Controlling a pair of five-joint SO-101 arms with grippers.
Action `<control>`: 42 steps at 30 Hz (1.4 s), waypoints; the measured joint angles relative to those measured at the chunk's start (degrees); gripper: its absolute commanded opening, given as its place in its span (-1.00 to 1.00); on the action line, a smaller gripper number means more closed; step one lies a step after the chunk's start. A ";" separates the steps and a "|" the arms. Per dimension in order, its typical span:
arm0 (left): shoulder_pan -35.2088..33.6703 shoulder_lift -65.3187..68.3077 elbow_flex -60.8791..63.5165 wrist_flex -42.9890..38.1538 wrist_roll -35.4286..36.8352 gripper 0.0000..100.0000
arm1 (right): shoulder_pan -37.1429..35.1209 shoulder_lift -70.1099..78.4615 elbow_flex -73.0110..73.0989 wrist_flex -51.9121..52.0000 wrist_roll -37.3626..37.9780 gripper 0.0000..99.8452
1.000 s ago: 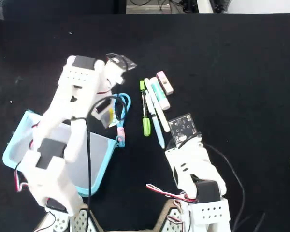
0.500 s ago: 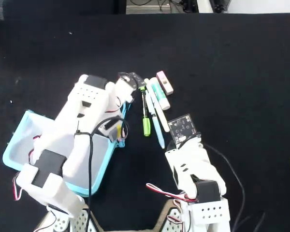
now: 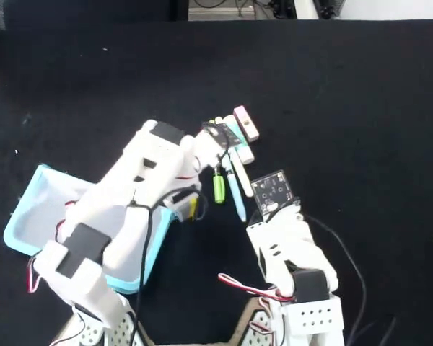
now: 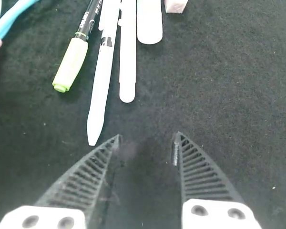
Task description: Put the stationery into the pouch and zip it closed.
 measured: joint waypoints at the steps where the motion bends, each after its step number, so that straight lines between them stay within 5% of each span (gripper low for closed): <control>1: -0.97 1.05 -0.26 0.00 0.00 -0.57 | 0.00 0.00 0.00 0.00 0.00 -0.65; 13: -4.48 6.95 -2.64 -0.09 -1.58 -0.59 | 0.00 0.00 0.00 0.00 0.00 -0.65; 18: -4.48 6.95 -3.16 -0.09 -1.67 -0.96 | 0.00 0.00 0.00 0.00 0.00 -0.65; 30: -5.54 6.95 -6.51 6.59 -1.93 -0.94 | 0.00 0.00 0.00 0.00 0.00 -0.65; 42: -17.41 6.95 -20.48 14.59 -1.76 -0.94 | 0.00 0.00 0.00 0.00 0.00 -0.65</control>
